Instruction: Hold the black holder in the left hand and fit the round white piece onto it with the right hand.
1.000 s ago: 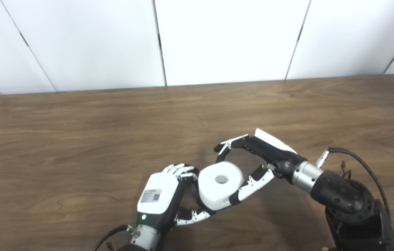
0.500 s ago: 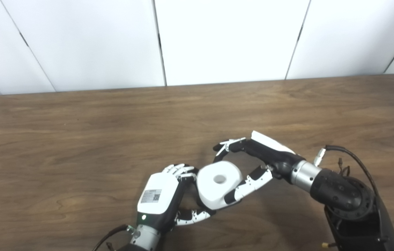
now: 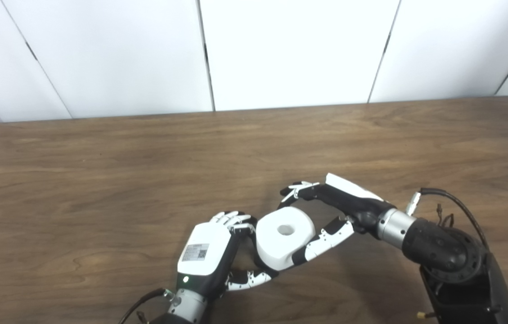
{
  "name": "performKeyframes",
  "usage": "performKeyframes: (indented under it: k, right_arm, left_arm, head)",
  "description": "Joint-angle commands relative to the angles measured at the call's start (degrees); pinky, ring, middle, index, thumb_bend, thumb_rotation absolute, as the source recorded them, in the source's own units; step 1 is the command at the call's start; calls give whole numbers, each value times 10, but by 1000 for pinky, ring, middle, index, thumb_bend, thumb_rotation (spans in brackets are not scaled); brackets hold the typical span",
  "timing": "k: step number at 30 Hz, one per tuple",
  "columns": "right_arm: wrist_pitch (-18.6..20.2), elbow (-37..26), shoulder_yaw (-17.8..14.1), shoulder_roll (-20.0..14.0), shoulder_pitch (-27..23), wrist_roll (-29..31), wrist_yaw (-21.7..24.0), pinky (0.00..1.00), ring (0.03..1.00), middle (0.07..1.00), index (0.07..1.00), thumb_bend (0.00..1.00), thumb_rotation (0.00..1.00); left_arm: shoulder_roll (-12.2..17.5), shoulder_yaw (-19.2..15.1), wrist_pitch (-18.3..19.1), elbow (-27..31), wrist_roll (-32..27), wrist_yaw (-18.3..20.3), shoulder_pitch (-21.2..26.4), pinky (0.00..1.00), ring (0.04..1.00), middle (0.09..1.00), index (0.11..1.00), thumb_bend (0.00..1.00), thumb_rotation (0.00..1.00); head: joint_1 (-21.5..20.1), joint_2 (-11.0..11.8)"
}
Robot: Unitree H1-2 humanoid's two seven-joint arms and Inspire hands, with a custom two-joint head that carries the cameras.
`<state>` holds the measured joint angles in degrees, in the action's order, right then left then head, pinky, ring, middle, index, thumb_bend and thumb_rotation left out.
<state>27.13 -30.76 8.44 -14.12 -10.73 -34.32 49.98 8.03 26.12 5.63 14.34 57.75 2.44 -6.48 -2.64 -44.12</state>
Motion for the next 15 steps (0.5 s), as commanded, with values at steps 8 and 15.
performKeyframes:
  k: [8, 15]
  right_arm:
    - [-2, -3, 1, -4, -26, 7, -1, 910, 998, 915, 710, 1000, 415]
    - [-2, -1, 7, -9, -33, 8, -3, 917, 1000, 924, 721, 1000, 441]
  left_arm:
    - [6, -6, 32, -19, -9, 58, -4, 871, 862, 816, 688, 913, 181]
    - [6, -31, 41, 1, -104, 108, -1, 879, 892, 848, 782, 954, 254]
  head:
    - [2, 3]
    - [5, 4]
